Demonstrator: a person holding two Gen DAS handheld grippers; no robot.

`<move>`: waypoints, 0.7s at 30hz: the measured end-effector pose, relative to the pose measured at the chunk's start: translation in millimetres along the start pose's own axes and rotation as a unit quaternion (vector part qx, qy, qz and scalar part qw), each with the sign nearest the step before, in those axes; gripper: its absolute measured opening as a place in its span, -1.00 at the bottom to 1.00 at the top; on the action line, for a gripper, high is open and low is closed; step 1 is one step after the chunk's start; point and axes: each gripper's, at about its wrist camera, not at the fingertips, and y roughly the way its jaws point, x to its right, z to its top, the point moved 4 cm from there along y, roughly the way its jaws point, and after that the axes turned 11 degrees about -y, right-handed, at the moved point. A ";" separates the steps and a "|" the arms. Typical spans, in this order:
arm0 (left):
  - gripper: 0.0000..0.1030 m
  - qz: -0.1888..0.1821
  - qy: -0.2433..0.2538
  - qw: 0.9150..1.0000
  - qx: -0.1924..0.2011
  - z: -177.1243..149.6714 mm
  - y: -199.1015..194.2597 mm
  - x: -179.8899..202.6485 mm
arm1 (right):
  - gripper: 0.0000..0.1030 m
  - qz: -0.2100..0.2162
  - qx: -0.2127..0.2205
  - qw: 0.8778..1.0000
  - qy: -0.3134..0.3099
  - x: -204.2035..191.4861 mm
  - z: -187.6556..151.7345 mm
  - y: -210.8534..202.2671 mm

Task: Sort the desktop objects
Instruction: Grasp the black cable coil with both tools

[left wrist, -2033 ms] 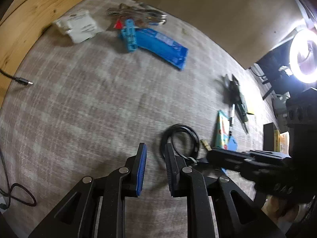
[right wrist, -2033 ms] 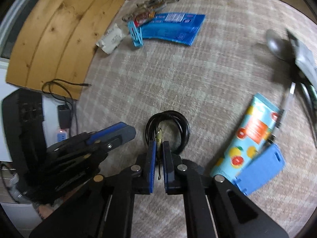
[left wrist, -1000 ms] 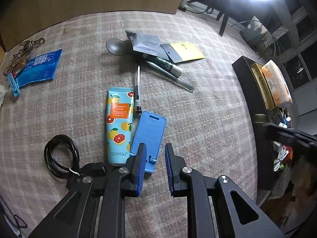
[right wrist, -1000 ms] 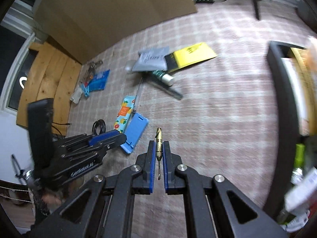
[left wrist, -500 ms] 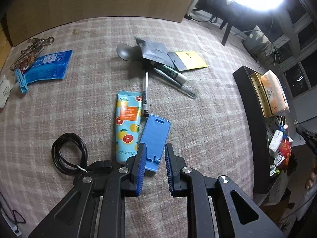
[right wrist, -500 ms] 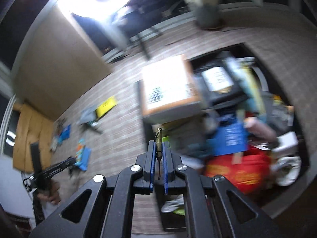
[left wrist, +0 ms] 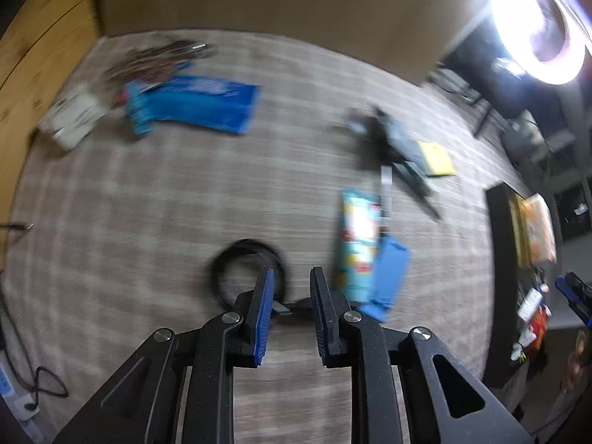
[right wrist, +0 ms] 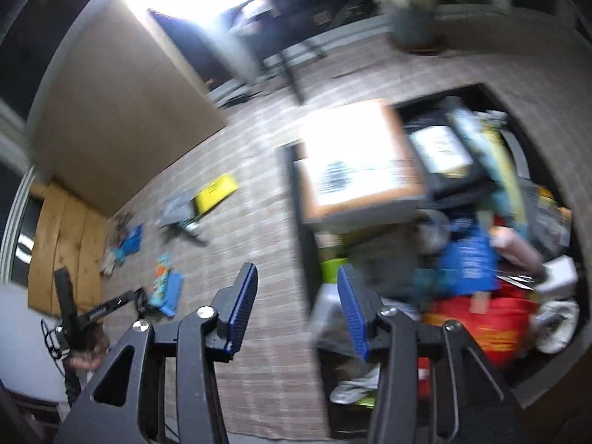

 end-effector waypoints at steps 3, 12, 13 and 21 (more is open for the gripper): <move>-0.61 0.008 -0.016 1.000 0.001 0.5 1.9 -17.3 | -0.10 0.025 -0.017 0.999 -0.038 -43.0 5.4 27.4; -0.61 -0.006 -0.054 0.998 -0.012 -8.6 14.4 -41.0 | -0.10 0.095 -0.083 0.981 -0.150 -173.1 6.9 109.3; -0.59 -0.013 -0.051 0.998 -0.016 -10.3 16.5 -38.3 | -0.10 0.106 -0.093 0.977 -0.158 -188.8 5.4 121.6; -0.25 -0.035 -0.039 0.999 -0.005 -13.9 18.7 -27.3 | -0.10 0.163 -0.165 0.960 -0.159 -260.5 -7.7 197.8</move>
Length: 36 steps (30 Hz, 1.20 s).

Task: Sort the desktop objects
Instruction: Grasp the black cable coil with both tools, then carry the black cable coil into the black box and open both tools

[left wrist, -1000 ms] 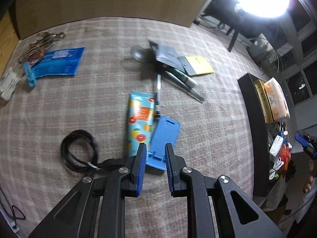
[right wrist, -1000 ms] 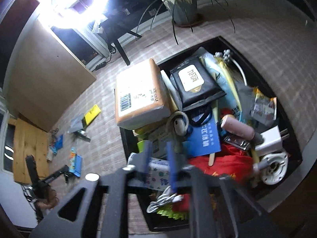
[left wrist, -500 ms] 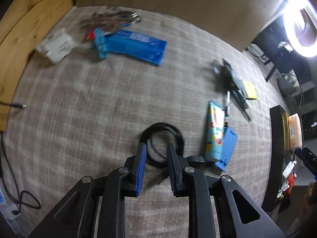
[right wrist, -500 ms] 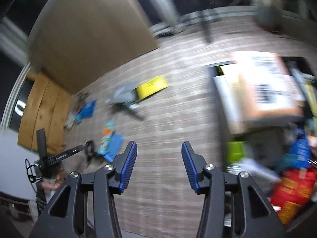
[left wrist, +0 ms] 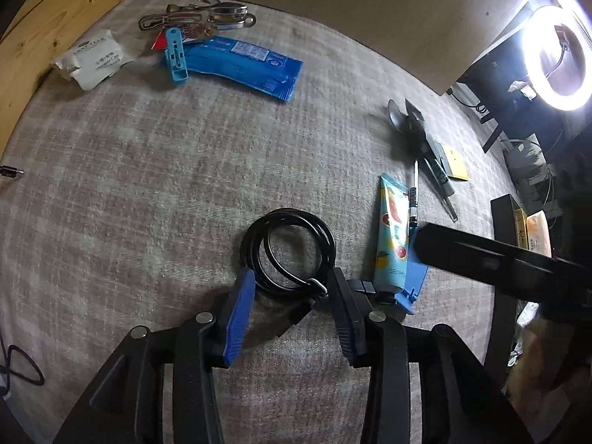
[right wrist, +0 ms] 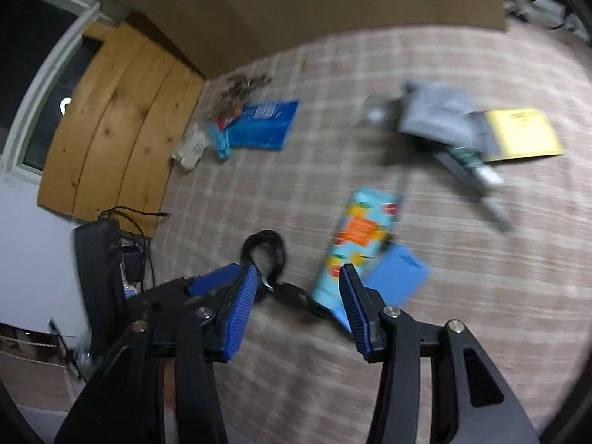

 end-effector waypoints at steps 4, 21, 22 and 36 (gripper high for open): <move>-0.21 0.018 0.002 1.000 0.009 -0.5 0.7 -4.2 | -0.10 0.002 -0.025 1.000 0.002 -7.8 7.1 30.1; -0.13 -0.033 0.011 0.999 0.014 -7.0 -1.5 9.0 | -0.28 0.022 -0.062 0.998 0.027 -11.8 -2.9 56.3; -0.13 -0.034 0.014 0.999 0.017 -8.7 -5.5 11.9 | -0.29 0.025 -0.058 0.998 0.030 -11.4 -3.3 52.6; -0.14 -0.055 0.067 0.995 0.058 -41.5 -50.5 101.2 | -0.29 0.029 0.014 0.999 0.018 -4.2 -22.9 -39.0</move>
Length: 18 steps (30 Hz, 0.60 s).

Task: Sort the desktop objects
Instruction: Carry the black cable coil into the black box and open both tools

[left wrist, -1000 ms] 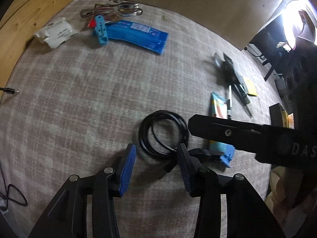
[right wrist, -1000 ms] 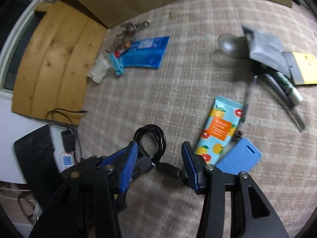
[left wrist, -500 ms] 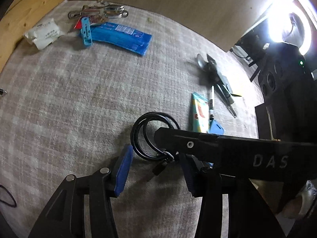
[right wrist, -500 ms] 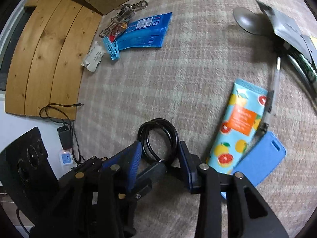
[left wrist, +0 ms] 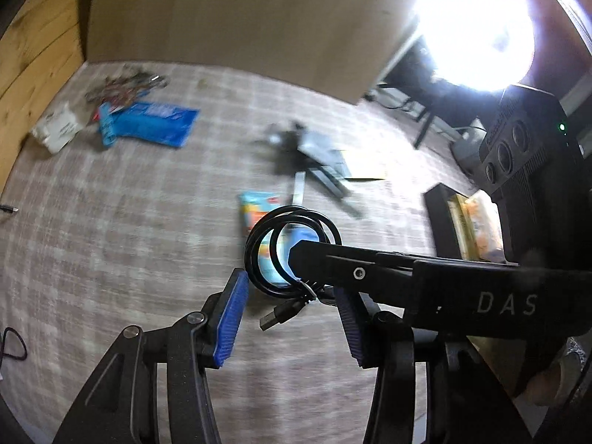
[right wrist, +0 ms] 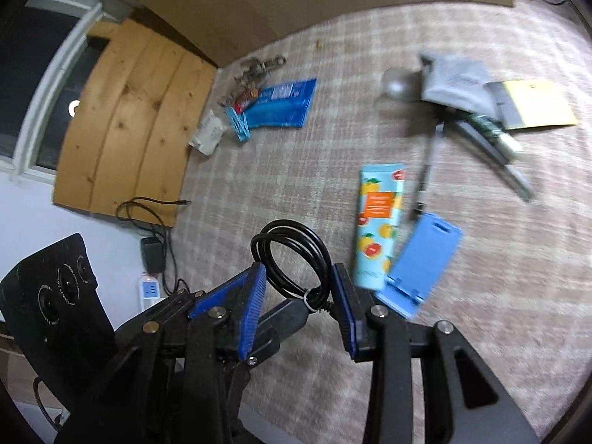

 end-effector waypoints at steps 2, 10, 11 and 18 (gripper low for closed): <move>-0.13 -0.005 0.016 1.000 0.002 -6.5 -1.4 24.1 | -0.29 -0.001 0.013 1.000 0.003 7.2 -6.8 -20.3; -0.13 -0.034 0.083 0.996 -0.014 -45.3 14.6 133.1 | -0.29 -0.017 0.059 0.998 0.030 63.0 -51.7 -116.2; -0.13 -0.039 0.090 0.995 -0.018 -51.0 17.7 146.8 | -0.29 -0.022 0.065 0.997 0.035 72.9 -60.0 -130.4; -0.13 -0.071 0.146 0.986 -0.045 -95.1 43.1 251.9 | -0.29 -0.057 0.099 0.991 0.071 137.3 -112.6 -214.3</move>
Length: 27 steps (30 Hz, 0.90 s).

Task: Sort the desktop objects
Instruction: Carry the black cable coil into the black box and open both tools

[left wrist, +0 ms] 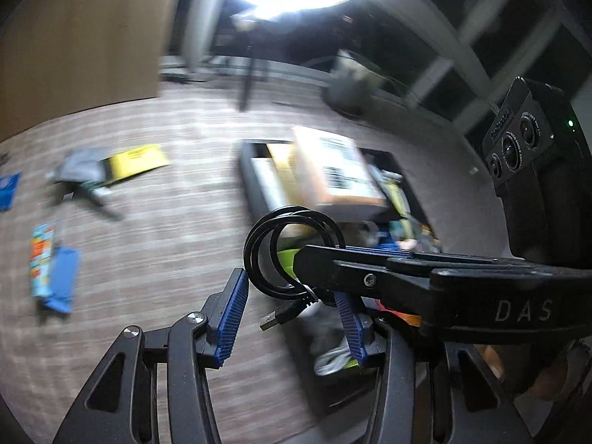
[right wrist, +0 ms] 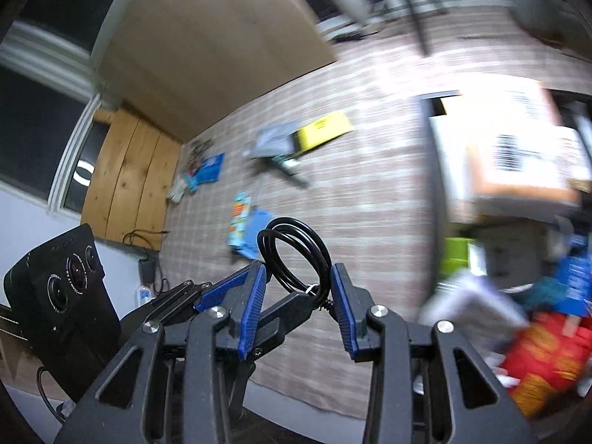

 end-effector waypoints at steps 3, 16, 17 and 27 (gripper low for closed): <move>-0.13 -0.012 0.018 1.000 -0.014 -3.5 17.8 37.4 | -0.29 -0.015 0.015 1.000 0.018 34.9 -11.6 -32.1; -0.21 -0.013 0.093 0.995 -0.041 -19.2 71.5 147.9 | -0.26 -0.075 0.054 0.993 0.079 146.3 -49.4 -120.8; -0.21 -0.014 0.091 0.995 -0.041 -19.4 70.5 147.7 | -0.25 -0.088 0.057 0.992 0.075 150.0 -50.3 -125.9; -0.21 0.021 0.068 0.997 -0.024 -15.0 51.6 115.5 | -0.03 -0.126 0.062 0.988 0.062 164.0 -63.8 -140.3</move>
